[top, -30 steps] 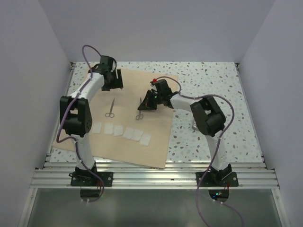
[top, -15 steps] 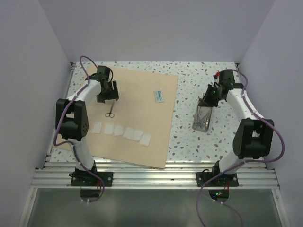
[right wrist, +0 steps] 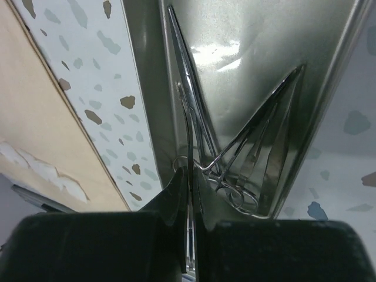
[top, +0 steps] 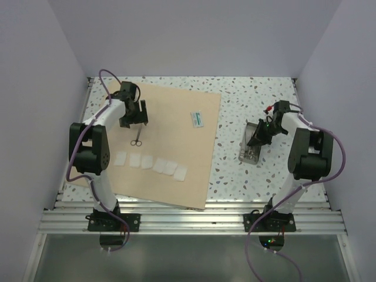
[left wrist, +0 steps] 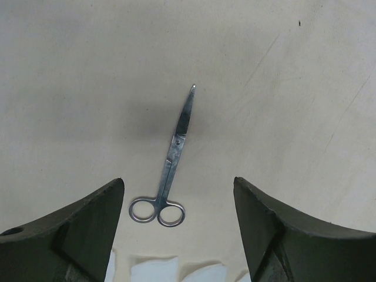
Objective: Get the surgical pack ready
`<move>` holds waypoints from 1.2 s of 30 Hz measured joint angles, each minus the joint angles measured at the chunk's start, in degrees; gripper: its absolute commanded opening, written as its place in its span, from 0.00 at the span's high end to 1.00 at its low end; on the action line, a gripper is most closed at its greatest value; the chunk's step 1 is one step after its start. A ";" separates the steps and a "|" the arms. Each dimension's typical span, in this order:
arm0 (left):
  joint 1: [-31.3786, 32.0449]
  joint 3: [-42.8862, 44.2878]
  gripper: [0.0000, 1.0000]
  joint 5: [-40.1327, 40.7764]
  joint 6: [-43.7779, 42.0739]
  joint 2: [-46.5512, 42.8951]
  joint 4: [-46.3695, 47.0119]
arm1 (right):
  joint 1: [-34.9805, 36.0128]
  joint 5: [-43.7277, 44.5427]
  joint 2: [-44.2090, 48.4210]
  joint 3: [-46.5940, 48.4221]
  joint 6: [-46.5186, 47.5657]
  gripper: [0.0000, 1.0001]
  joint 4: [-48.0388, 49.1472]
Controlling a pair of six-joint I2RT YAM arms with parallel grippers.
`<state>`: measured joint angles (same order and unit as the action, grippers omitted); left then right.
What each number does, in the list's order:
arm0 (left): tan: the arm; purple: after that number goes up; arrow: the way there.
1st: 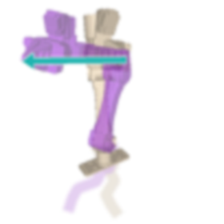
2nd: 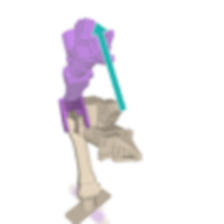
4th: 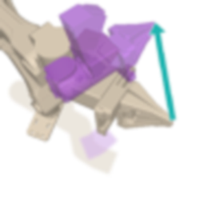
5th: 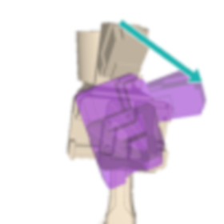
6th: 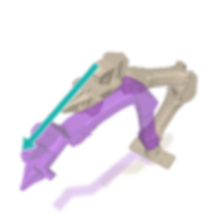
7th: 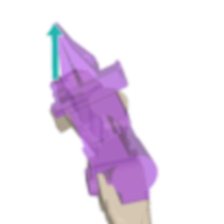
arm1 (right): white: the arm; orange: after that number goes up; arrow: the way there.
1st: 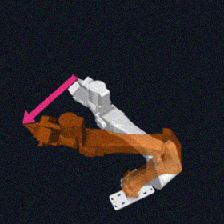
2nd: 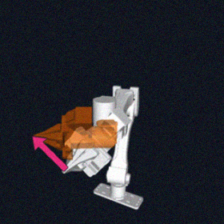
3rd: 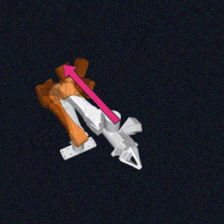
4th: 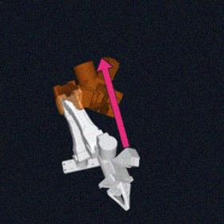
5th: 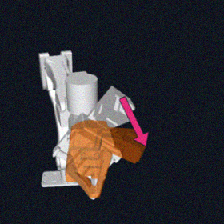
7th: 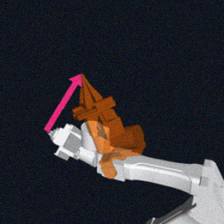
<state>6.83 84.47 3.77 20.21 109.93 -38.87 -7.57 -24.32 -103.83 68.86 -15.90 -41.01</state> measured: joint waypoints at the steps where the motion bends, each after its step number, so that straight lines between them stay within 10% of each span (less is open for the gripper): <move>1: 0.00 0.00 0.21 -0.09 -0.07 0.00 -0.02 | -0.17 -0.81 -0.90 0.00 0.20 0.96 0.28; 11: 0.00 1.42 0.21 -0.07 -0.35 1.51 -1.20 | -0.33 -2.38 -3.45 0.00 0.94 0.63 0.57; 20: 0.00 2.58 0.51 1.31 -2.08 5.53 -1.66 | -0.28 1.79 -1.84 3.93 0.94 0.60 -2.64; 36: 0.52 5.81 0.62 2.71 -3.45 10.93 0.00 | 6.05 2.25 6.88 6.40 -0.81 0.59 -5.66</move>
<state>7.35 90.28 6.48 16.75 120.86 -38.87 -1.52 -22.06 -96.95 75.26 -16.71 -46.68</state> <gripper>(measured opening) 0.391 0.404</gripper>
